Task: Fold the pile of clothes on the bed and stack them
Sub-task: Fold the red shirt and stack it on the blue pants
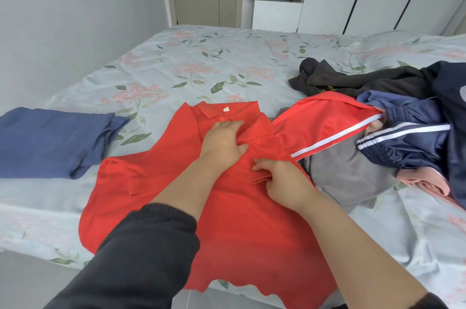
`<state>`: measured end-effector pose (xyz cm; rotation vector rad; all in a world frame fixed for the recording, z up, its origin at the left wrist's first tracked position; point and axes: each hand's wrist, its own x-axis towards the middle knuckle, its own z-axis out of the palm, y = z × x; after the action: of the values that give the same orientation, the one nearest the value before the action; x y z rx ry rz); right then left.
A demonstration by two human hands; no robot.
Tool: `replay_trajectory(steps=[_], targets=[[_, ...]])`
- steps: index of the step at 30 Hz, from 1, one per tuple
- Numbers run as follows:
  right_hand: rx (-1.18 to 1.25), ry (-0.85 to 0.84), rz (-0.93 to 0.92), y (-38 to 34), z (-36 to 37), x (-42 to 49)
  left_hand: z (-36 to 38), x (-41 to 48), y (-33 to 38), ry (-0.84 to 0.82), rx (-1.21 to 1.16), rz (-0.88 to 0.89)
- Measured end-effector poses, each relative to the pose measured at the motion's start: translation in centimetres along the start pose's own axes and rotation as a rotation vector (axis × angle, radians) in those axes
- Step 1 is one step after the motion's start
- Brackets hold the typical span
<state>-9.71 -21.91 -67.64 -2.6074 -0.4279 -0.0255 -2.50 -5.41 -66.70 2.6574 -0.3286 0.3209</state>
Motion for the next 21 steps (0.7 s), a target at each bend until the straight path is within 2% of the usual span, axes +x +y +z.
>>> replay_trajectory(steps=[3,6,8,12,13,14,16,19,21], targets=[[0.0,0.006,-0.002,0.0,-0.1,0.3,0.4,1.7,1.8,-0.016,0.255,0.179],[-0.003,0.004,0.001,-0.1,0.0,0.3,0.2,3.1,2.8,0.079,0.229,0.239],[-0.023,-0.005,0.01,-0.2,-0.1,0.1,-0.5,4.2,2.9,0.113,0.051,0.066],[-0.138,-0.031,0.023,-0.3,-0.5,0.1,-1.6,5.7,0.1,-0.026,-0.583,-0.617],[-0.156,-0.036,0.026,-0.4,-0.6,0.1,-1.8,5.3,-0.5,-0.06,-0.748,-0.729],[-0.163,-0.04,0.028,-0.4,-0.6,0.1,-1.9,4.8,-1.0,-0.077,-0.81,-0.769],[-0.202,-0.053,0.025,-0.2,-0.7,0.0,-1.9,4.0,-1.4,-0.131,-0.762,-0.688],[-0.309,-0.064,0.05,0.6,-1.1,-0.3,-2.5,2.5,-0.4,-0.268,-0.558,-0.5],[-0.276,0.007,0.122,0.8,-1.7,-0.7,-3.1,1.7,0.2,-0.354,-0.52,-0.412]])
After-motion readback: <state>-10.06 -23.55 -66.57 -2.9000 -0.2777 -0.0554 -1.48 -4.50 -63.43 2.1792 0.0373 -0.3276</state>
